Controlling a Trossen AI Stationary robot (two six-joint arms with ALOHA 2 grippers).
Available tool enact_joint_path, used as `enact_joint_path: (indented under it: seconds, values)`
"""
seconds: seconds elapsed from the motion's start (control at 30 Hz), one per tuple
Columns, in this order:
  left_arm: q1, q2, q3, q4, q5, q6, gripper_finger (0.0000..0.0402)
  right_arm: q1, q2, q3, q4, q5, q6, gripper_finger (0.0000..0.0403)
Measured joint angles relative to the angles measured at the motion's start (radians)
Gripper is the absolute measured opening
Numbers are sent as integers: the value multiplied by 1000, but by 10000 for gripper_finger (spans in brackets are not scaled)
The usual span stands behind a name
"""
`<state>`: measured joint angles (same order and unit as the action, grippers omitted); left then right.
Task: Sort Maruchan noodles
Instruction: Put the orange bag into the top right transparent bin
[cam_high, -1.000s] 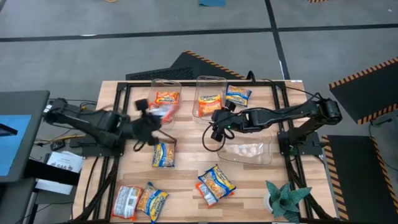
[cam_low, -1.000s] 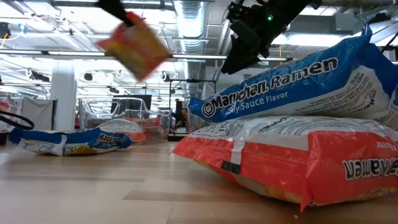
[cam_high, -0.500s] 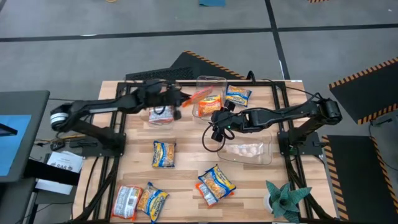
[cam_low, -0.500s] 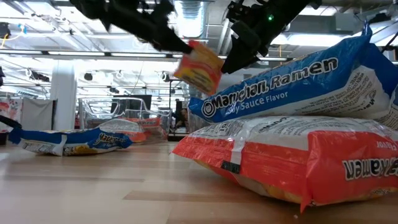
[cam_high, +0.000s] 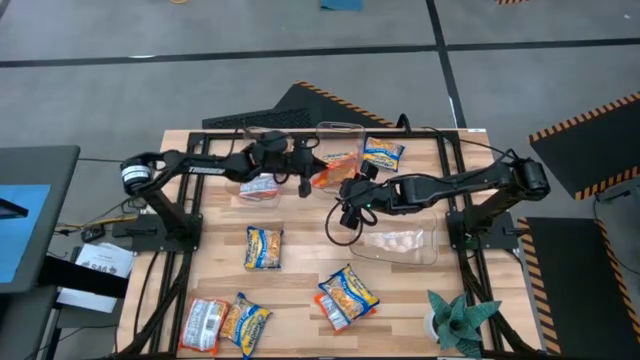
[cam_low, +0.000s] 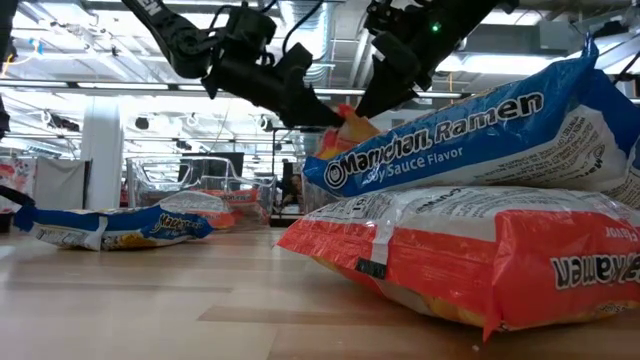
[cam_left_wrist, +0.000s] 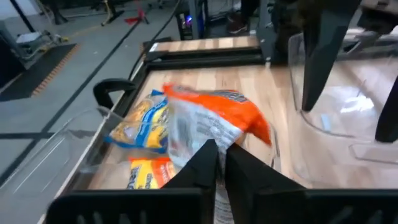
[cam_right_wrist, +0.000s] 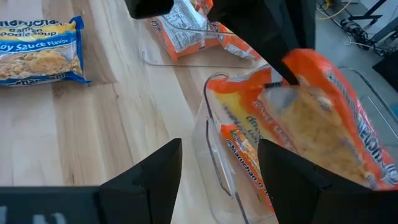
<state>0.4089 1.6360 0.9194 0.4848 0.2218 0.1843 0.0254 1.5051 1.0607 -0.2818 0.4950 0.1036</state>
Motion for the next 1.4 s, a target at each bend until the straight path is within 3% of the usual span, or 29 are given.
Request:
enact_joint_path:
  seconds: [0.27, 0.4, 0.53, 0.7, 0.9, 1.07, 1.2, 1.33, 1.4]
  values:
    - [-4, -70, 18, -26, 0, -13, 142, -1, 0, 0, 6, 0, 1, 232]
    - [4, -196, 17, -132, -52, 9, 199, -1, 0, 0, 3, 0, 1, 232]
    - [10, -354, 9, -302, -55, 6, 228, -2, 0, 0, 2, 2, 7, 232]
    - [6, -532, -99, -362, 5, -85, 231, -28, 0, 0, -1, 3, 69, 232]
    - [-33, -743, -374, -91, 64, -188, 215, -35, 6, 0, -44, -2, 83, 199]
    - [-56, -899, -551, 104, 55, -227, 204, -46, 6, 0, -55, 7, 119, 105]
    - [-56, -991, -599, 115, 54, -249, 203, -104, 38, 2, -16, 20, 138, 17]
    - [-56, -1034, -627, 105, 54, -259, 203, -156, 92, 3, 27, -42, 134, 25]
    - [-56, -1042, -629, 97, 54, -260, 203, -177, 126, 1, 28, -24, 132, 26]
